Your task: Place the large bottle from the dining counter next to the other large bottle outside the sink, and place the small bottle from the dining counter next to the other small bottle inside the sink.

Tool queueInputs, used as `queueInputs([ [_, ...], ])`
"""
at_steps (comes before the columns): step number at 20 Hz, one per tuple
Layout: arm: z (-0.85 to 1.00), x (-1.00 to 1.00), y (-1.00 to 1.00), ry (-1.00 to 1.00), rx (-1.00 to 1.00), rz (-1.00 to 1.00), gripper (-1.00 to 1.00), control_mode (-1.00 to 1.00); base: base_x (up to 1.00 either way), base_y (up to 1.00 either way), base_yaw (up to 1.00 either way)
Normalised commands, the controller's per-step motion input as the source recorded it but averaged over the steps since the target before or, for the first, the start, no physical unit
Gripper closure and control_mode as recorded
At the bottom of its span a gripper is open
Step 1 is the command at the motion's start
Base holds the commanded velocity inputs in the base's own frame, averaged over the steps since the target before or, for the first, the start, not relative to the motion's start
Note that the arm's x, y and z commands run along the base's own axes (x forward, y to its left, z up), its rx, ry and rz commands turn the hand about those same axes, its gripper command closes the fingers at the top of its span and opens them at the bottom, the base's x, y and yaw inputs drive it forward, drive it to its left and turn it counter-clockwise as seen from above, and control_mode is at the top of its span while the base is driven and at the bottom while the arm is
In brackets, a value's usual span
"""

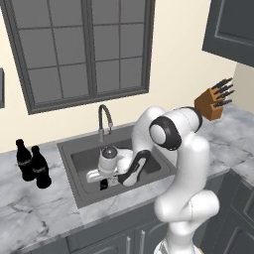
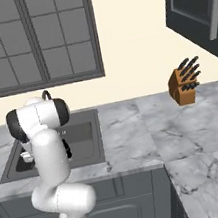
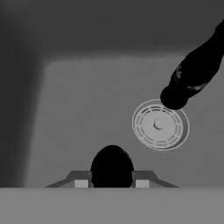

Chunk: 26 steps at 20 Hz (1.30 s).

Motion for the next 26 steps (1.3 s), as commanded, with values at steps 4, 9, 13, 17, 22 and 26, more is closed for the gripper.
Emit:
queueInputs([
  [4, -0.22, 0.23, 0.15, 0.00, 0.00, 0.00, 1.00, -1.00, 0.00, 0.00, 0.00],
  [9, -0.15, 0.30, 0.12, 0.00, 0.00, 0.00, 1.00, -1.00, 0.00, 0.00, 0.00],
  [13, -0.10, 0.19, 0.02, 0.00, 0.00, 0.00, 1.00, -1.00, 0.00, 0.00, 0.00],
  [17, -0.12, 0.02, 0.00, 0.00, 0.01, 0.00, -1.00, -1.00, 0.00, 0.00, 0.00],
  [22, -0.06, 0.02, 0.00, 0.00, 0.00, 0.01, -1.00, -1.00, 0.00, 0.00, 0.00],
  [26, 0.01, 0.00, 0.00, 0.02, 0.00, 0.01, -1.00, -1.00, 0.00, 0.00, 0.00],
])
